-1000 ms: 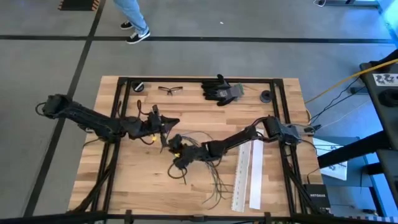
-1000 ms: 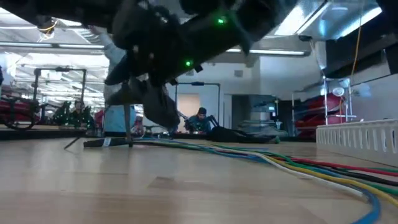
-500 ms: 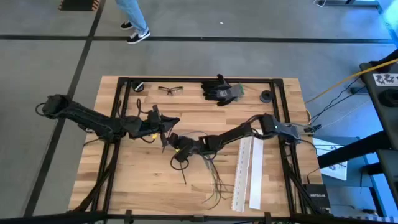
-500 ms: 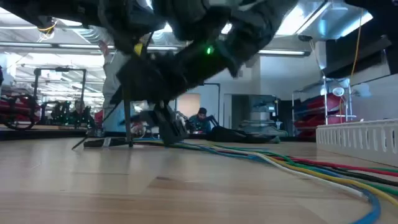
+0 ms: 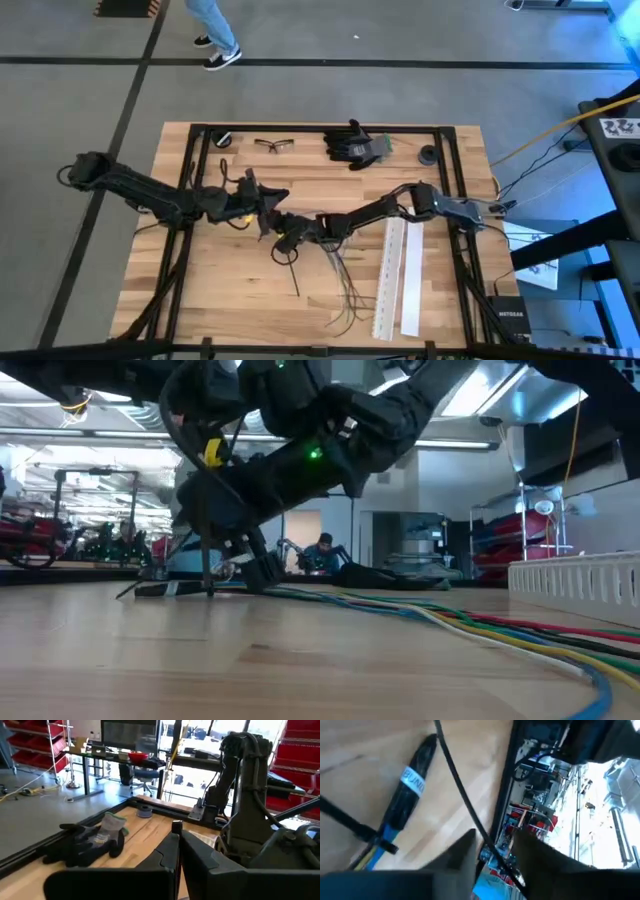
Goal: Ziptie cables
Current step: Wrap the zip tie on the cables
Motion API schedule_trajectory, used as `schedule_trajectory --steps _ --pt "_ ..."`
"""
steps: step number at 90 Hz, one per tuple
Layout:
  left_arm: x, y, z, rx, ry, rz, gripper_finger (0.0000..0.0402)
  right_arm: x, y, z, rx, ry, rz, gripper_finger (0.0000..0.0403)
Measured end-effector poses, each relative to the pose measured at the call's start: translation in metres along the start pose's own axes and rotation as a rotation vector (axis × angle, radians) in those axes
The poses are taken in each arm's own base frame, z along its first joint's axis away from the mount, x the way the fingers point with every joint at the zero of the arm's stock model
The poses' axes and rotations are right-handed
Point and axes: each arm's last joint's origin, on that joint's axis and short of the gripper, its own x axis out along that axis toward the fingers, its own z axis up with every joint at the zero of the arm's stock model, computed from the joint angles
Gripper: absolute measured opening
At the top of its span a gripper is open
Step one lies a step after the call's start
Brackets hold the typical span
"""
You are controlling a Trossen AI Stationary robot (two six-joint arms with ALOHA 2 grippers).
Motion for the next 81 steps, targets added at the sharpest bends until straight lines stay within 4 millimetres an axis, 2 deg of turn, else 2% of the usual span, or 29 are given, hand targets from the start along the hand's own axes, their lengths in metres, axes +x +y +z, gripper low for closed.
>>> schedule_trajectory --steps 4,8,29,40,54,67,81 --pt "0.0 0.0 0.0 0.007 0.002 0.0 0.0 -0.001 0.001 0.002 0.029 -0.019 0.007 0.0026" --pt "0.0 0.0 0.0 0.017 0.003 0.0 0.0 -0.002 0.001 0.006 0.081 -0.037 0.007 0.0011" --pt "0.0 0.0 0.0 0.054 0.002 0.0 0.0 -0.026 -0.009 0.03 0.453 -0.227 0.003 0.0001" --pt "0.0 0.0 -0.001 0.098 0.009 -0.001 0.0 -0.043 -0.004 0.043 0.566 -0.284 0.043 0.0" --pt "0.0 0.001 -0.006 0.129 0.054 0.003 0.0 -0.063 0.004 0.053 0.896 -0.414 -0.017 0.0" --pt "-0.001 0.0 -0.009 0.181 0.085 -0.019 0.0 -0.079 0.01 0.048 1.233 -0.636 -0.117 0.0" --pt "-0.001 0.001 -0.013 0.281 0.121 -0.03 0.0 -0.095 0.023 0.03 1.495 -0.812 -0.185 0.0"
